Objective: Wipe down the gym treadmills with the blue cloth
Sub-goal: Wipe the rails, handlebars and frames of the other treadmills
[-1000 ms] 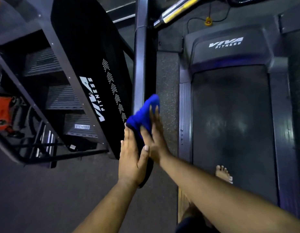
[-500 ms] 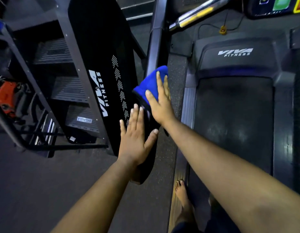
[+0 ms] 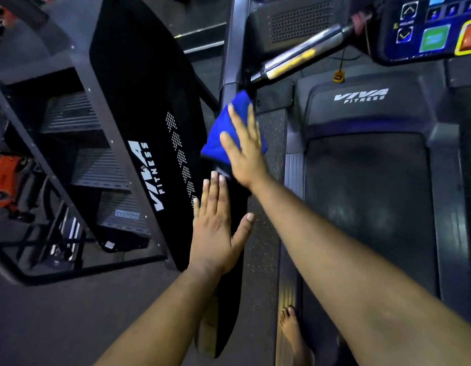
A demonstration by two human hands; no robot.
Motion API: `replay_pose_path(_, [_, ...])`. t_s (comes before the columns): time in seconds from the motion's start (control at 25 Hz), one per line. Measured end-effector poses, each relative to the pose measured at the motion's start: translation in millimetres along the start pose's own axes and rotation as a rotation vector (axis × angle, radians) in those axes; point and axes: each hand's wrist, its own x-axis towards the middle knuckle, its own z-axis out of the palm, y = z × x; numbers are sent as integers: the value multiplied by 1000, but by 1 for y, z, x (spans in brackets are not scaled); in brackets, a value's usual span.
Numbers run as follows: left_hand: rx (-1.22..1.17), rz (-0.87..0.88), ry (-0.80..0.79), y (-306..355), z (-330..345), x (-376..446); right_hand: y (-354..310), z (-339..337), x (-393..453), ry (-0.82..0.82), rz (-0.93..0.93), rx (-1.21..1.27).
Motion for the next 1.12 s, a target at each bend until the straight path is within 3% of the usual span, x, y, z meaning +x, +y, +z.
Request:
replay_pose_path(0.12, [3, 15, -2, 1, -1, -1, 14, -11, 46, 24, 80, 98])
replay_pose_path(0.28, [-34, 19, 7, 1, -1, -3, 7, 1, -20, 55, 327, 272])
replay_pose_path(0.36, [-49, 18, 12, 0, -1, 0, 2, 5, -34, 17, 231, 180])
replay_pose_path(0.44, [-50, 21, 3, -2, 0, 0, 3, -1, 4, 20, 92, 75])
replay_pose_path(0.52, [-48, 23, -7, -1, 0, 1, 0, -11, 47, 41, 66, 24])
replay_pose_path(0.6, [-32, 21, -13, 0, 0, -1, 2, -10, 38, 31, 80, 9])
replay_pose_path(0.76, [-10, 1, -12, 1, -1, -1, 0, -20, -27, -166, -162, -366])
replay_pose_path(0.84, [-5, -1, -18, 1, -2, -1, -15, -29, 21, -238, -214, -651])
replay_pose_path(0.92, [-3, -2, -21, 2, -3, -1, -35, -26, 74, -306, -159, -784])
replay_pose_path(1.0, [-18, -3, -10, 2, -3, -3, -34, -20, 79, -255, -124, -670])
replay_pose_path(1.12, [-77, -9, 3, 0, -2, -4, -3, -6, -9, -101, -233, -294])
